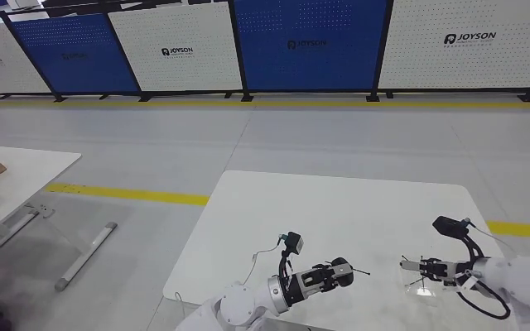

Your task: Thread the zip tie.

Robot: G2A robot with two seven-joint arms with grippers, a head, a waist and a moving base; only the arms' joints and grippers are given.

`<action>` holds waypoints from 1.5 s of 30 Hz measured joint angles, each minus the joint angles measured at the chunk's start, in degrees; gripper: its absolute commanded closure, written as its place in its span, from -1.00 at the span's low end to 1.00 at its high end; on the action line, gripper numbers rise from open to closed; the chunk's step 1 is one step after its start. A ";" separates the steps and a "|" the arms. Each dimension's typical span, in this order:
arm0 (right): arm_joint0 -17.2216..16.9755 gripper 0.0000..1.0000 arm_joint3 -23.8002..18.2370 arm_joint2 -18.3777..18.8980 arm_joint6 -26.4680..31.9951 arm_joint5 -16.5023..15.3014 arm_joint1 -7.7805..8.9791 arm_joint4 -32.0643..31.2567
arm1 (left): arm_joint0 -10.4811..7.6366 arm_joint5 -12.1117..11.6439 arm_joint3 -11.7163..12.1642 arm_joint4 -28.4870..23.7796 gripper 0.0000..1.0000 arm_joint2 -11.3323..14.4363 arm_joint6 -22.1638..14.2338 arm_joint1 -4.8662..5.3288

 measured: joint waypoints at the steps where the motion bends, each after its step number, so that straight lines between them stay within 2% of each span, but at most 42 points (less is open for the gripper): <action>1: 0.43 -1.00 0.10 -0.41 0.12 0.45 -0.01 -0.30 | 0.00 0.00 0.00 0.00 1.00 0.00 0.00 0.00; 13: 0.54 -1.00 0.50 -1.05 -0.64 0.52 -0.04 -0.71 | 0.00 0.00 0.00 0.00 1.00 0.00 0.00 0.00; 16: 0.63 -1.00 0.26 -1.51 -1.66 2.58 0.03 -2.77 | 0.00 0.00 0.00 0.00 1.00 0.00 0.00 0.00; 18: 0.89 -0.34 0.09 -1.80 -1.35 3.78 0.07 -3.58 | 0.00 0.00 0.00 0.00 1.00 0.00 0.00 0.00; 19: 1.06 -0.28 0.11 -1.91 -1.17 4.35 0.08 -3.79 | 0.00 0.00 0.00 0.00 1.00 0.00 0.00 0.00; 20: 1.30 0.02 0.20 -2.07 -0.95 4.96 0.09 -4.05 | 0.00 0.00 0.00 0.00 1.00 0.00 0.00 0.00; 23: 1.93 0.22 0.69 -2.57 -0.34 5.92 0.13 -4.72 | 0.00 0.00 0.00 0.00 1.00 0.00 0.00 0.00; 26: 2.73 0.30 1.22 -3.46 0.49 6.82 0.13 -5.68 | 0.00 0.00 0.00 0.00 1.00 0.00 0.00 0.00; 29: 3.62 0.26 1.96 -4.42 0.95 7.92 0.07 -6.53 | 0.00 0.00 0.00 0.00 1.00 0.00 0.00 0.00; 32: 4.45 0.32 3.90 -4.80 0.94 7.96 -0.07 -7.36 | 0.00 0.00 0.00 0.00 1.00 0.00 0.00 0.00; 42: 7.72 0.30 8.66 -8.38 0.93 7.92 -1.48 -10.75 | 0.00 0.00 0.00 0.00 1.00 0.00 0.00 0.00; 45: 8.69 0.42 9.91 -9.67 0.93 7.92 -1.91 -11.35 | 0.00 0.00 0.00 0.00 1.00 0.00 0.00 0.00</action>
